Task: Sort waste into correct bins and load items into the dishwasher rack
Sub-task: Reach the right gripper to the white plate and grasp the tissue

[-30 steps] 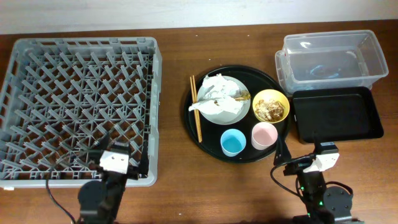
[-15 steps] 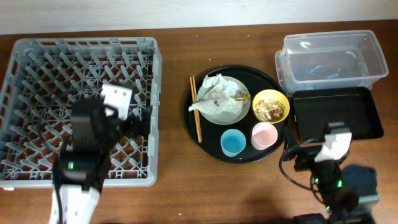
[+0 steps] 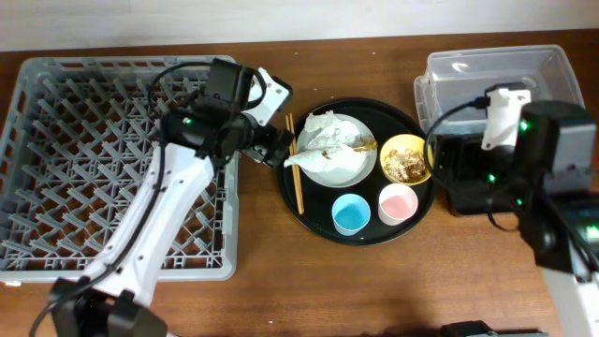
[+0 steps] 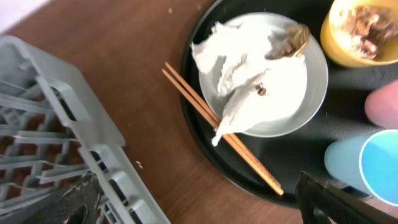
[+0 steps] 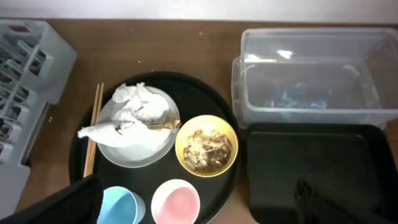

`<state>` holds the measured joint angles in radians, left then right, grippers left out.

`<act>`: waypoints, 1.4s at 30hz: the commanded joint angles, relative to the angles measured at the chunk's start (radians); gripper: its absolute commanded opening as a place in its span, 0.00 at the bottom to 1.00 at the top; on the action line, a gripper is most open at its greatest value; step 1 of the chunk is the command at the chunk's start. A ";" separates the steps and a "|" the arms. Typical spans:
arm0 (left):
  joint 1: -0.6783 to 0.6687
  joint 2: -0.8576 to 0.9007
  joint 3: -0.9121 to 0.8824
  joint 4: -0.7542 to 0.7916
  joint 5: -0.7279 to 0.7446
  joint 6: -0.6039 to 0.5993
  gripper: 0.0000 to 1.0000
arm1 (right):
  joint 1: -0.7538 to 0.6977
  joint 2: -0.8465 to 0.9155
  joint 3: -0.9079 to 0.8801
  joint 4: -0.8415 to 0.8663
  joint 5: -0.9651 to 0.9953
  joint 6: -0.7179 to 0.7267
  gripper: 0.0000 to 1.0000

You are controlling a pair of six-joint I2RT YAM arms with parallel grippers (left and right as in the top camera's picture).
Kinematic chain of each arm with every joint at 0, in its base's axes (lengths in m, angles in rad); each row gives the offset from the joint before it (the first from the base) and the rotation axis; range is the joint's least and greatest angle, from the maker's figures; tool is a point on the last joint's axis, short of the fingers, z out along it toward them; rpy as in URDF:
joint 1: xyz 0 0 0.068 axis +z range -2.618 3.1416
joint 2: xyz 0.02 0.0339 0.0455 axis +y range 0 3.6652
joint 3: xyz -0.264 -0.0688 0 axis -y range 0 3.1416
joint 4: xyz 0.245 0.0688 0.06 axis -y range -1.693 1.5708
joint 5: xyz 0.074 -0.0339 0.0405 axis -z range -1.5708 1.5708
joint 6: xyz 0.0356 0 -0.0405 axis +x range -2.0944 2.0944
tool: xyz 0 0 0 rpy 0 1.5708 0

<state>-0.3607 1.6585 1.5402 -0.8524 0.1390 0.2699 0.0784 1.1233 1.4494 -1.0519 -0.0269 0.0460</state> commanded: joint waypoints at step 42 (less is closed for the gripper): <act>0.432 -0.113 0.078 -0.138 0.071 -0.255 0.99 | 0.417 0.995 0.018 0.486 0.325 0.939 0.82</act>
<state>0.0696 1.5539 1.6028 -0.9855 0.2062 0.0212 0.5026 2.0811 1.4567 -0.5694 0.3153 0.9710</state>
